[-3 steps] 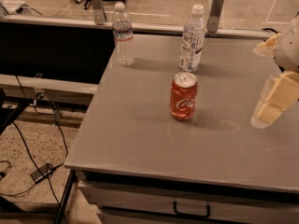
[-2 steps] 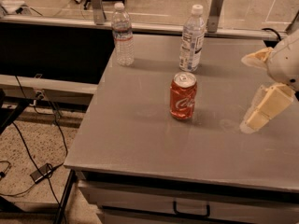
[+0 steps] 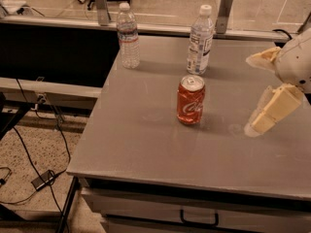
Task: Knock coke can over
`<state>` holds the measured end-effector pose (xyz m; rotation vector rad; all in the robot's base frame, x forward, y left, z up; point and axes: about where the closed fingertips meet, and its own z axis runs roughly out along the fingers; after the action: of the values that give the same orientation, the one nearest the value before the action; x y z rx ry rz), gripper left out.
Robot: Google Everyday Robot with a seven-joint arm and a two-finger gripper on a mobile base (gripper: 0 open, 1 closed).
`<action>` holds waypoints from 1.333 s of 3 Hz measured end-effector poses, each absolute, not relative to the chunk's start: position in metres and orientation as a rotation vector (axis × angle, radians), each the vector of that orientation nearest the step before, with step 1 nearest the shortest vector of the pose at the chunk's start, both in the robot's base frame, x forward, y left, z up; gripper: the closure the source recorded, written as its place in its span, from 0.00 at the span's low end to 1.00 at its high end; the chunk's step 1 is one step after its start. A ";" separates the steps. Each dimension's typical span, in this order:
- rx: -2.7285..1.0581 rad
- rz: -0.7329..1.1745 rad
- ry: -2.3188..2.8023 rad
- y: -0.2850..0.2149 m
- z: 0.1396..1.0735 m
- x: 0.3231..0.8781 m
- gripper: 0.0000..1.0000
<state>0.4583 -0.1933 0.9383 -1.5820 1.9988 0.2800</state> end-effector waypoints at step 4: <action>-1.412 0.672 1.605 -0.120 0.936 0.511 0.00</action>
Offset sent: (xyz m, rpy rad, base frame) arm 0.0448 0.0408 0.0119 0.4764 -0.0437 0.1208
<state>0.5110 -0.1199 0.9362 -1.4116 1.6050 0.6717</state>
